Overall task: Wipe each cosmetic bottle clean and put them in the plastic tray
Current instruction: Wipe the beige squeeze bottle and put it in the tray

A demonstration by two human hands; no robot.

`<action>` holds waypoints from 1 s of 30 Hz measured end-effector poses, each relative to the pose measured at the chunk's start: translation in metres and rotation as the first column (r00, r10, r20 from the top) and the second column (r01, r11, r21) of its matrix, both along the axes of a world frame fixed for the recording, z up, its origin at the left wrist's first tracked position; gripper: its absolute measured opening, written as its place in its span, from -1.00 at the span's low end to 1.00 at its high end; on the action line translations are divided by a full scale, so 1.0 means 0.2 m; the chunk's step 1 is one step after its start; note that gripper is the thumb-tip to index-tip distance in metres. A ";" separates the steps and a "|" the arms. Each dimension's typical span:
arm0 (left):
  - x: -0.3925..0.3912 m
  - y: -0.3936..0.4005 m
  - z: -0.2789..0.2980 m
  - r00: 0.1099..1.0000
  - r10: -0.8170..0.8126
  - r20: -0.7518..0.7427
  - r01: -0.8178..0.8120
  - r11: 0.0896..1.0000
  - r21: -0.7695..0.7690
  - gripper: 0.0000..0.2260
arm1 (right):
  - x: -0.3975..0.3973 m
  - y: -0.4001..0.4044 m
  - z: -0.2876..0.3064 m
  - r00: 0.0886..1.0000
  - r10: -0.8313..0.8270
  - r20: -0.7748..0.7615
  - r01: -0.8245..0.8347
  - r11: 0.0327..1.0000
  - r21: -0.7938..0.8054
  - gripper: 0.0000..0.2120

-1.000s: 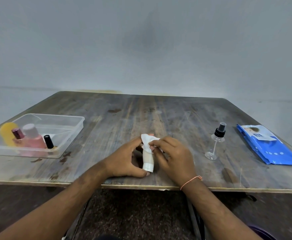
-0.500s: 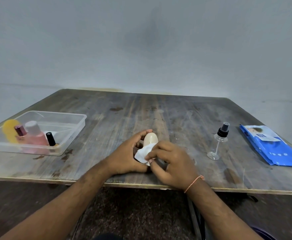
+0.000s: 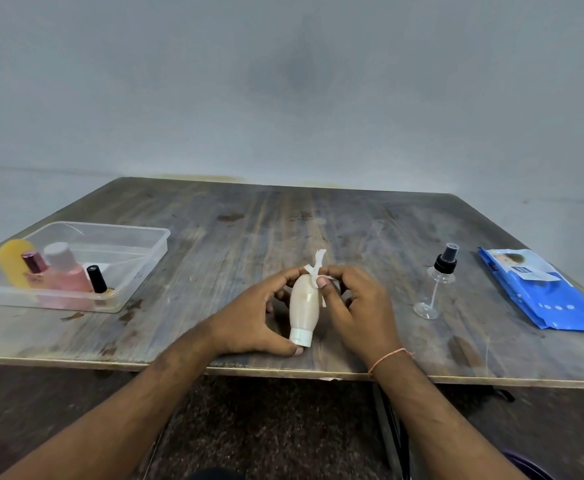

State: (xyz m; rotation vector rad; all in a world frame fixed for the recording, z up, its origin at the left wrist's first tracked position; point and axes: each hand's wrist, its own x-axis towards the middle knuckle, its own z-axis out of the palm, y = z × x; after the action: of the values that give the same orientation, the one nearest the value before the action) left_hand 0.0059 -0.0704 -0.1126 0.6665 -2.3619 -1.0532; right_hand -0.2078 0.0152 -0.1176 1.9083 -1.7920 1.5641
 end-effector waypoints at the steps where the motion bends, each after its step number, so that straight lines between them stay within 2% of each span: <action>1: 0.00 0.00 0.00 1.000 0.003 -0.003 -0.003 1.000 -0.002 0.05 | 0.00 0.00 0.00 1.000 0.002 -0.013 -0.002 1.000 -0.007 -0.88; 7: 0.00 -0.01 -0.01 0.989 0.098 -0.111 -0.098 0.995 0.003 0.04 | 0.03 0.03 -0.01 0.966 0.156 -0.208 -0.166 0.986 -0.032 -0.88; 11: -0.01 -0.01 -0.02 0.984 0.124 -0.129 -0.125 0.992 0.006 0.05 | 0.04 0.07 0.00 0.938 0.281 -0.205 -0.284 0.959 0.013 -0.91; 14: -0.01 -0.01 -0.02 0.987 0.101 -0.125 -0.100 0.995 0.014 0.04 | 0.04 0.06 -0.01 0.947 0.252 -0.198 -0.260 0.965 -0.014 -0.91; 17: 0.00 0.00 -0.01 0.994 0.053 -0.101 -0.052 0.999 0.004 0.04 | 0.03 0.04 -0.02 0.970 0.144 -0.194 -0.158 0.986 -0.057 -0.91; 23: 0.00 0.00 -0.01 0.999 -0.006 -0.032 0.006 1.000 -0.009 0.02 | 0.01 0.00 -0.01 0.995 0.021 -0.093 -0.028 0.996 -0.083 -0.81; 26: 0.00 0.00 -0.01 0.999 0.002 -0.041 -0.003 1.000 -0.015 0.03 | 0.01 0.00 -0.01 0.994 0.060 -0.097 -0.067 0.995 -0.070 -0.78; 30: 0.00 0.00 -0.01 0.995 0.022 -0.095 -0.022 1.000 -0.004 0.03 | 0.02 0.02 -0.02 0.971 0.198 -0.131 -0.204 0.978 -0.033 -0.81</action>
State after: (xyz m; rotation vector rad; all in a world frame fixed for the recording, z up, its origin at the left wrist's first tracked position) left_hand 0.0052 -0.0697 -0.1149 0.6253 -2.2699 -1.0459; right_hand -0.2039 0.0199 -0.1210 2.1719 -1.5405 1.4876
